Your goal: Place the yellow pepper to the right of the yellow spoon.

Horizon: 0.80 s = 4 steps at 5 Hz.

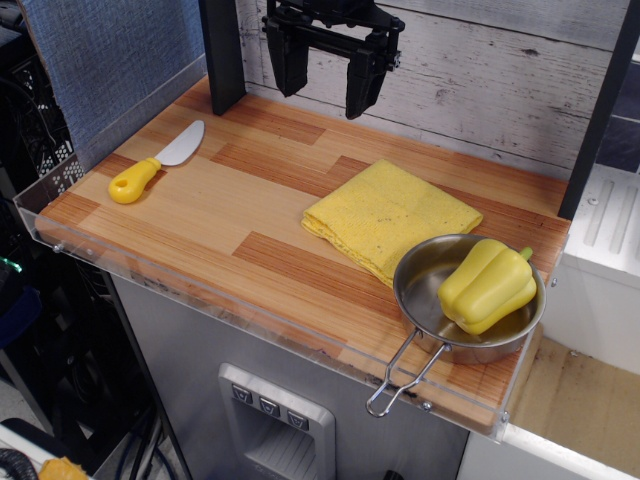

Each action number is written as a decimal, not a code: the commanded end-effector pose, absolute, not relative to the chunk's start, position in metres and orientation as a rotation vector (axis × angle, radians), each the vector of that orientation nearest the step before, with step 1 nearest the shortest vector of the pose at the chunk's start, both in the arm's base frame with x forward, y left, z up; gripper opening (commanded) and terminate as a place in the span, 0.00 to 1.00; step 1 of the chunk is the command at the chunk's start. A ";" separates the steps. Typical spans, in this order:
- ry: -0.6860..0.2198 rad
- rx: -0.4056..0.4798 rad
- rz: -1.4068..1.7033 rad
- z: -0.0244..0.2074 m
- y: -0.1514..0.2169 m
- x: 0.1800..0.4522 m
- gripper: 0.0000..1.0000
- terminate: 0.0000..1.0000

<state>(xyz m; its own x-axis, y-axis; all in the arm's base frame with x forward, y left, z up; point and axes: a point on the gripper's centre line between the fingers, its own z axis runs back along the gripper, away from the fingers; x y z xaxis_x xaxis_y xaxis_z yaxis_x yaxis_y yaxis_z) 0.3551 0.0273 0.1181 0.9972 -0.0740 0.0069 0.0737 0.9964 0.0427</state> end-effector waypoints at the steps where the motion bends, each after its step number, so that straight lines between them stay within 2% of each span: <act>1: -0.009 0.042 -0.074 0.118 0.027 0.355 1.00 0.00; 2: -0.058 0.041 -0.149 0.118 0.011 0.351 1.00 0.00; 4: -0.090 0.077 -0.352 0.112 -0.031 0.350 1.00 0.00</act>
